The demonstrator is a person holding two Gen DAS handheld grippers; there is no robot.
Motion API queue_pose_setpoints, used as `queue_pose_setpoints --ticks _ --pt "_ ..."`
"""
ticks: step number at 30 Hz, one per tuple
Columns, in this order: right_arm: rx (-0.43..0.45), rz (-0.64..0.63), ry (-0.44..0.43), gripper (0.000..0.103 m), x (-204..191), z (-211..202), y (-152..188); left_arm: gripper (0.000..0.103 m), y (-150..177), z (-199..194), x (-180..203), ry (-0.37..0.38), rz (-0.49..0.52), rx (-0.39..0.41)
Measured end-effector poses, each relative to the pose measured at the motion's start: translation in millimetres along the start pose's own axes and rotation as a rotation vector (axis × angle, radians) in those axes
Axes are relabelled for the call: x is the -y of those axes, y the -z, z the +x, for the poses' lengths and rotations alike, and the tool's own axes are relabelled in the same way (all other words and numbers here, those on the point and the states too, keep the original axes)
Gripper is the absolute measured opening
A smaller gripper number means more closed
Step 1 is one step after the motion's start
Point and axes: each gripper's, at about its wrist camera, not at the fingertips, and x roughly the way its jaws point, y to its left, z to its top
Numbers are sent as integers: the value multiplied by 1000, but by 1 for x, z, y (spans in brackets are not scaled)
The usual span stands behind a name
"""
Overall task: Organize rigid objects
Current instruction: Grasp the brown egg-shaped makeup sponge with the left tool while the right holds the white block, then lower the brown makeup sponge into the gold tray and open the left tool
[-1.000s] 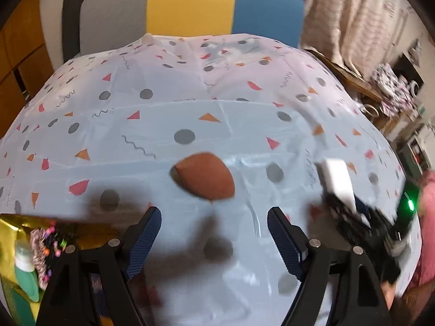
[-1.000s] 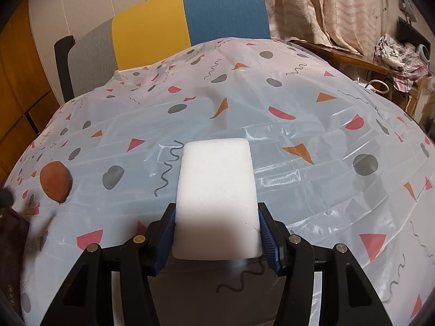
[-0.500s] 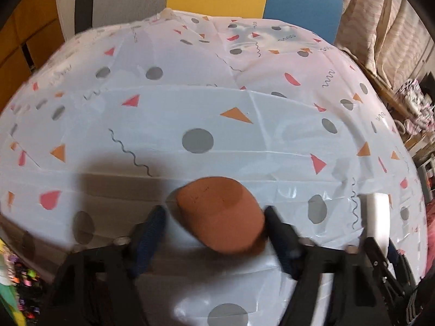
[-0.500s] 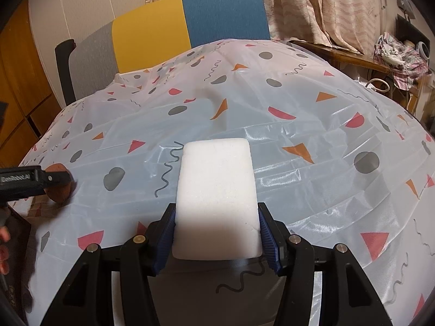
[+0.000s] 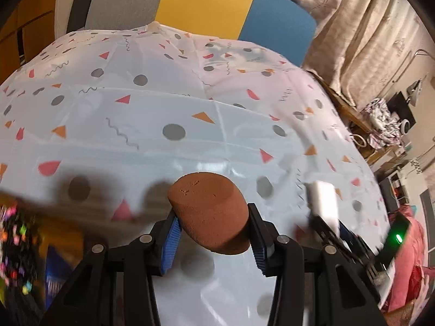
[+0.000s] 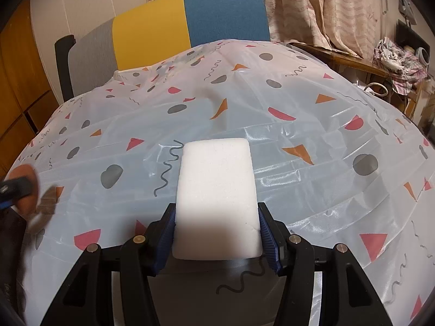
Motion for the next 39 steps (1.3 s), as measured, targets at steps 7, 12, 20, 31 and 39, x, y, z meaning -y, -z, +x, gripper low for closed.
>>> queue_pose_setpoints --ticks 7,12,20,31,39 --pt "-2 -9 13 58 -2 1 0 46 38 -56 -15 82 -31 24" --pt "-5 -19 29 58 -5 1 1 46 59 -92 -42 67 -27 55" --pt "-3 -36 54 57 -9 0 2 46 78 -136 -111 4 -123 96" --pt "93 -14 65 57 -4 -20 2 51 92 -142 -197 -60 -218 14" --pt "130 -14 80 57 -9 -47 -2 77 102 -146 -212 -135 -231 5"
